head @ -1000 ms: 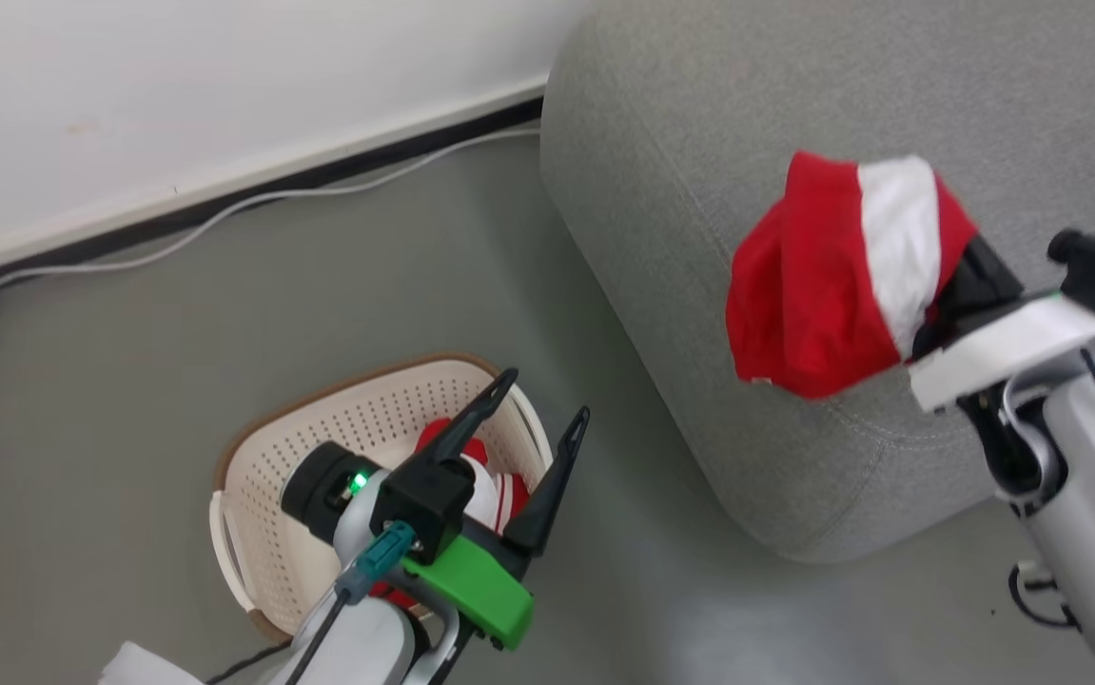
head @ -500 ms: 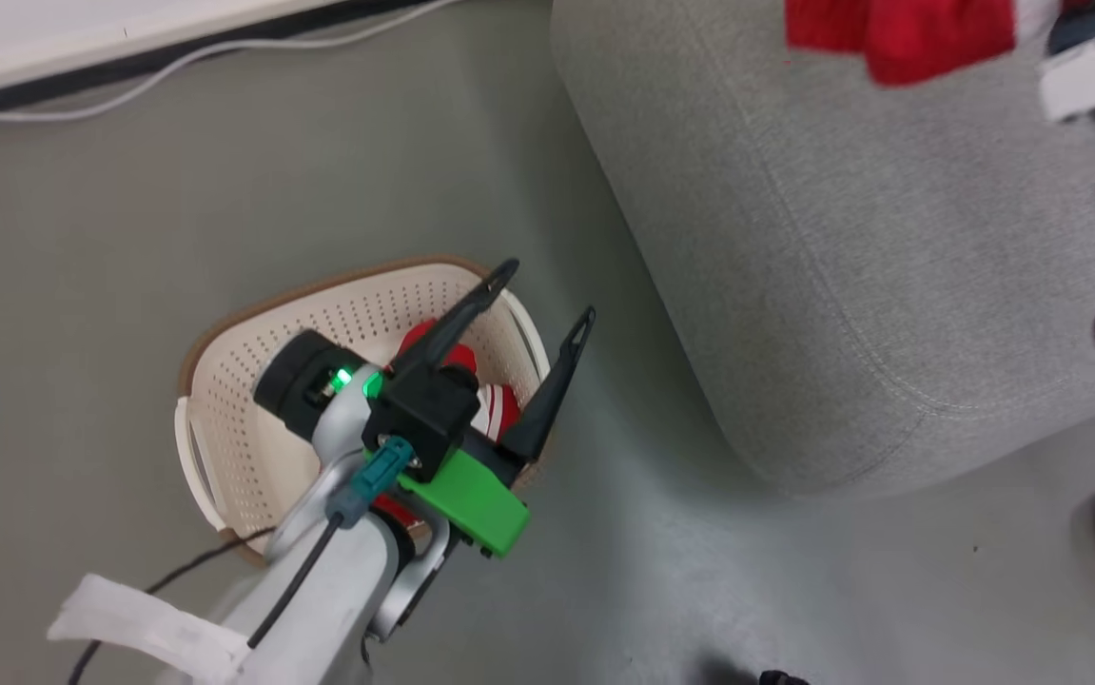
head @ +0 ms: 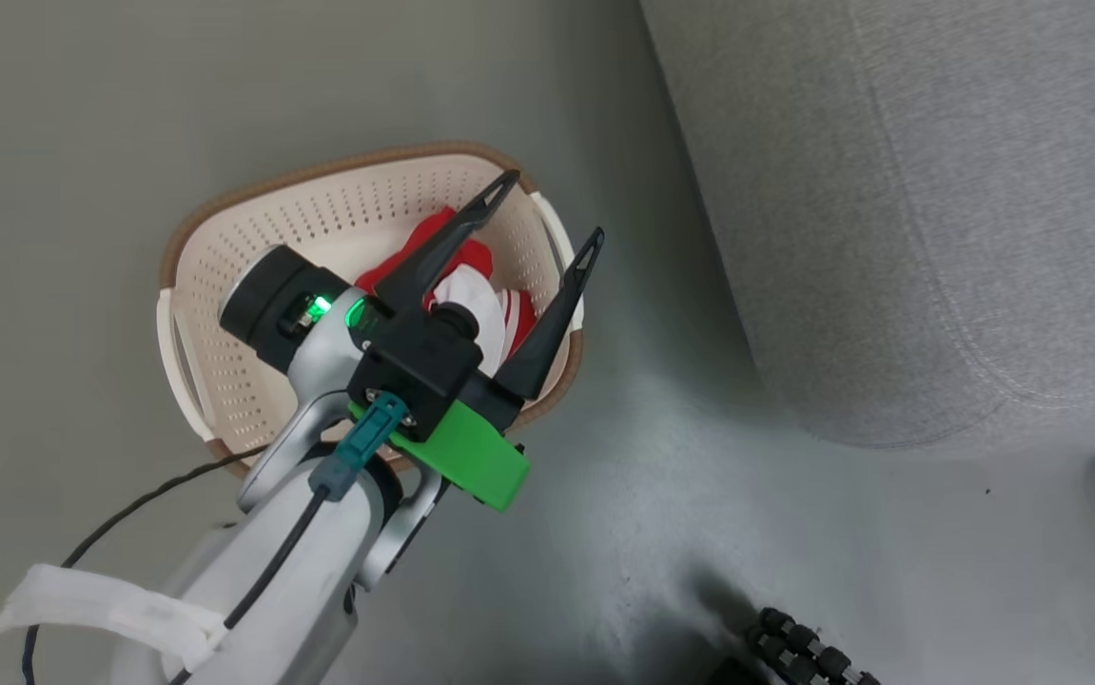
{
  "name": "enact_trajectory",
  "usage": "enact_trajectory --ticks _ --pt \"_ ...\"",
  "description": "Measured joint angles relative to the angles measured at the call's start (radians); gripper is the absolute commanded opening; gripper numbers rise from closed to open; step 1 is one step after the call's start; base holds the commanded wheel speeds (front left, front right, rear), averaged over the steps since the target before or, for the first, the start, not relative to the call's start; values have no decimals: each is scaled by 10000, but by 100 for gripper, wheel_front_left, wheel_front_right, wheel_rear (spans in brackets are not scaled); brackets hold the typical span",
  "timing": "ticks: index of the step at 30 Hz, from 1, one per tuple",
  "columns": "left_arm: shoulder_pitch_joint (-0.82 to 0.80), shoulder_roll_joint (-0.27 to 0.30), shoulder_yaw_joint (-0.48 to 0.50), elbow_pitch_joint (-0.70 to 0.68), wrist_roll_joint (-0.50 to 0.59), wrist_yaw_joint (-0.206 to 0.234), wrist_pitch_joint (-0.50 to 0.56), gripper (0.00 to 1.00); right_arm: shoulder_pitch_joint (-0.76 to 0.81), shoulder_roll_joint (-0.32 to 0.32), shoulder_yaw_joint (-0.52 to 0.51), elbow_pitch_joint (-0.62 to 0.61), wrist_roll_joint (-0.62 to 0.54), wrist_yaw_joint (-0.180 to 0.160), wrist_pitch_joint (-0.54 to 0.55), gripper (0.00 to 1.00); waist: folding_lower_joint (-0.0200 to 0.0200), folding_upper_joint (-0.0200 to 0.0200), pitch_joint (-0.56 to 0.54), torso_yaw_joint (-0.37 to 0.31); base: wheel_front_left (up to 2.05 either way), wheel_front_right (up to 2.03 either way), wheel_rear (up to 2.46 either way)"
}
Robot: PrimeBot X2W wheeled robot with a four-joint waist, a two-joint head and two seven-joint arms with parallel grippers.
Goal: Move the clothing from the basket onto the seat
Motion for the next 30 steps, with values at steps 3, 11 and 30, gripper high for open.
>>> enact_trajectory --ticks 3,11,30 --pt "-113 84 75 -36 29 0 2 100 -151 -261 -115 454 -4 -65 0 0 0 0 394 136 0 0 0" --pt "-122 349 153 -159 71 0 138 100 -170 -510 -476 1551 -4 -368 -69 0 0 0 1142 506 0 0 0" --pt "-120 577 153 -247 201 -2 336 100 152 869 284 3252 -192 -270 -794 73 0 0 1677 420 0 0 0"
